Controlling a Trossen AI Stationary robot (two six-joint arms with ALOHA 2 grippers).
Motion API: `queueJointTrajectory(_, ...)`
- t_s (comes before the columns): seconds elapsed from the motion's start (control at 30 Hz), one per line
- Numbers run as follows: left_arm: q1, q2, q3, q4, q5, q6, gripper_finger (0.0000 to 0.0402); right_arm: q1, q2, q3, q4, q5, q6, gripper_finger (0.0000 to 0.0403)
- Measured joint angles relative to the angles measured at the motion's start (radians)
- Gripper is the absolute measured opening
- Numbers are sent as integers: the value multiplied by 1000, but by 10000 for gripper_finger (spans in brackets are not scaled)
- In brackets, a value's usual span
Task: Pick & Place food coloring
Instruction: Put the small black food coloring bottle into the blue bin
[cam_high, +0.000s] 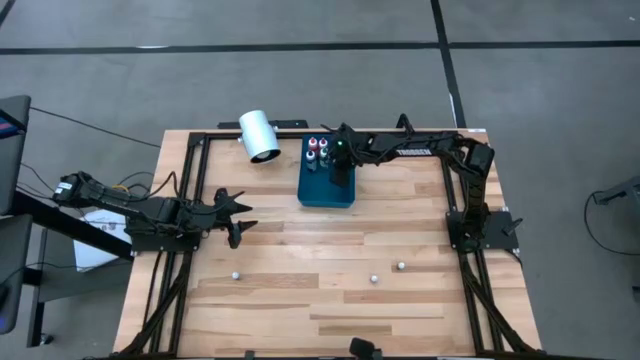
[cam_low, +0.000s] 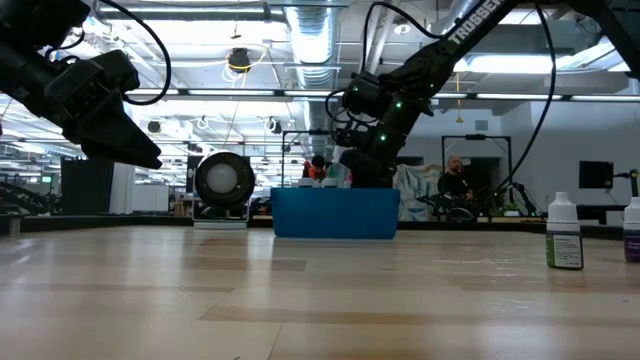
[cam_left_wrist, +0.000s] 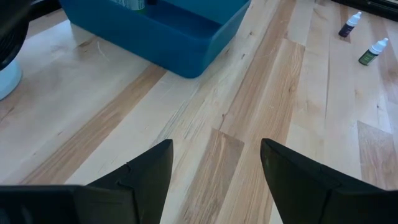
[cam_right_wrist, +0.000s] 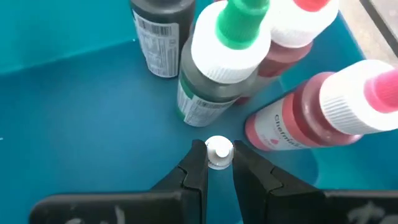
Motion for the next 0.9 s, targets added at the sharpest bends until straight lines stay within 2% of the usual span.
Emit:
queueJointTrajectory(0.2, 0, 0, 0, 0, 1, 0, 234, -10, 0, -2, 11, 1, 0, 48)
queueJointTrajectory(0.37, 0, 0, 0, 0, 1, 0, 234, -7, 0, -67, 102, 2, 31, 48)
queueJointTrajectory(0.7, 0, 0, 0, 0, 1, 8, 234, -8, 0, -70, 120, 10, 34, 48)
queueJointTrajectory(0.9, 0, 0, 0, 0, 2, 8, 234, -8, 0, -70, 117, 9, 25, 70)
